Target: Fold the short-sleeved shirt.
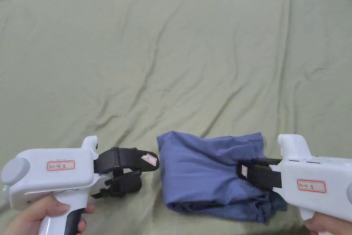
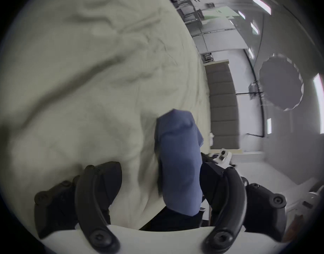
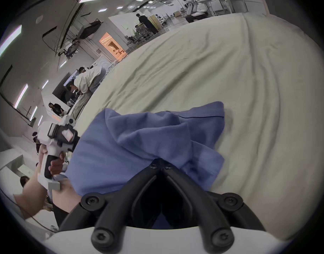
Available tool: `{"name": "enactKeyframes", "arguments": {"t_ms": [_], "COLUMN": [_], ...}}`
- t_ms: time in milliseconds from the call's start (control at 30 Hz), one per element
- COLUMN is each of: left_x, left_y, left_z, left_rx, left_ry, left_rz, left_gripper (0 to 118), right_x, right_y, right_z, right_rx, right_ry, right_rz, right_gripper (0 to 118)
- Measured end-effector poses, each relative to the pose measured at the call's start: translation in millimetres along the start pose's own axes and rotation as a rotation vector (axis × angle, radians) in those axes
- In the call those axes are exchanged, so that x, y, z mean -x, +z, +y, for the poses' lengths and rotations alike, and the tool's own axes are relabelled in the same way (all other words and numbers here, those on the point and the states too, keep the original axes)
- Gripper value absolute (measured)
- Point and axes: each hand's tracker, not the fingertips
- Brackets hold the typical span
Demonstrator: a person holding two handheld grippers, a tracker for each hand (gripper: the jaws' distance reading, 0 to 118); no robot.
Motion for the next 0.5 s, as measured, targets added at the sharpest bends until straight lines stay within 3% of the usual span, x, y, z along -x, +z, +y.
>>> {"name": "enactKeyframes", "arguments": {"t_ms": [100, 267, 300, 367, 433, 467, 500], "left_x": [-8, -19, -22, -40, -49, -48, -51], "left_y": [-14, -62, -69, -80, -77, -71, -63], "left_z": [7, 1, -4, -15, -15, -12, -8], "left_rx": [-0.015, 0.096, 0.104, 0.094, 0.081, 0.101, 0.109], "left_ry": [-0.085, -0.071, -0.108, -0.286, -0.402, -0.36, -0.344], "left_rz": [-0.036, -0.116, -0.105, 0.037, 0.229, 0.122, 0.107], "left_gripper": [100, 98, 92, 41, 32, 31, 31], "right_x": [5, -3, 0, 6, 10, 12, 15], "right_y": [0, 2, 4, 11, 20, 26, 33], "right_z": [-1, -8, -11, -15, -17, -17, -17], "right_rx": [-0.003, -0.039, -0.058, -0.078, -0.088, -0.1, -0.109], "right_ry": [0.042, 0.007, 0.032, 0.087, 0.093, 0.093, 0.094], "right_rz": [-0.01, 0.031, 0.027, 0.001, -0.005, 0.007, 0.005], "right_gripper": [2, 2, 2, 2, 2, 2, 2]}}
